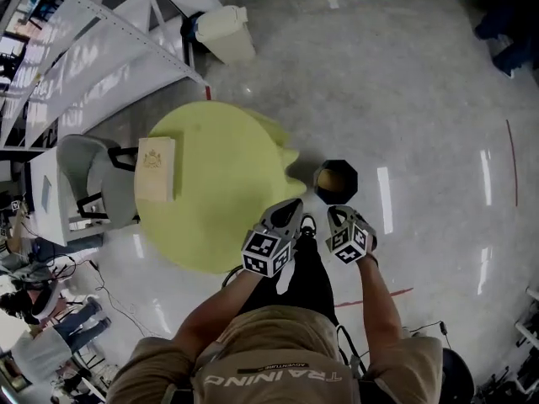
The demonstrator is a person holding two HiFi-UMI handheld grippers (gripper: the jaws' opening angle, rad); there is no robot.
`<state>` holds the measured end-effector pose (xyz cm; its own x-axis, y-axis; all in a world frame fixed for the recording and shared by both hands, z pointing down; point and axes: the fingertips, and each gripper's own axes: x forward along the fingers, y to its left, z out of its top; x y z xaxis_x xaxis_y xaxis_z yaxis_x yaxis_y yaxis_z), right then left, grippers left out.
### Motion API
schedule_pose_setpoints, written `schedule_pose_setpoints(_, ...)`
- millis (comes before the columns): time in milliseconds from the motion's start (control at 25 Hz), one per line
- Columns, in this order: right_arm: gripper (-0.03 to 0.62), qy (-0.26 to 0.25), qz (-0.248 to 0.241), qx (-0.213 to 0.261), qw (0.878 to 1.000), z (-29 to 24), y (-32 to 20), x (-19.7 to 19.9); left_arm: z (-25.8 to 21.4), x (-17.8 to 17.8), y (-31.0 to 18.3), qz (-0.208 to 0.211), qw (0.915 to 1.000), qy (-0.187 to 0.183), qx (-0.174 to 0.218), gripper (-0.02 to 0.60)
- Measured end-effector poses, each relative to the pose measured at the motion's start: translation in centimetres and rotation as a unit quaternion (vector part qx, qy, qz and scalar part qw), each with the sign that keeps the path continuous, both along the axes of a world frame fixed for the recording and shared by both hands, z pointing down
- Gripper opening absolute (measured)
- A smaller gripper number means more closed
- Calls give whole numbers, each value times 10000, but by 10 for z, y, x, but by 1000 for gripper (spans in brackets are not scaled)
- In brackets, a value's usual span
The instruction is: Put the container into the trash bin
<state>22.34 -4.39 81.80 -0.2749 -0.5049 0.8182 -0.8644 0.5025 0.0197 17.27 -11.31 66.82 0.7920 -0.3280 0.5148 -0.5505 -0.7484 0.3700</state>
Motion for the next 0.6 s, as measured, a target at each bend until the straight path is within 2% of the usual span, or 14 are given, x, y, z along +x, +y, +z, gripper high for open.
schedule_pose_setpoints(160, -2, -149, 38, 382, 9992, -55, -13, -20, -32, -38, -7, -231, 9994, -40, 258, 2)
schedule_pose_setpoints(320, -2, -366, -145, 850, 9956, -115, -34, -51, -58, -79, -13, -527, 9973, -95, 498, 2)
schedule_pose_setpoints(480, -3, -547, -415, 1266, 9896, -169, -60, -95, -85, -130, -27, -871, 9929, -148, 795, 2)
schedule_pose_setpoints(600, -3, -864, -499, 1503, 9836, -202, -74, -123, -106, -162, -35, -1147, 9877, -144, 1050, 2)
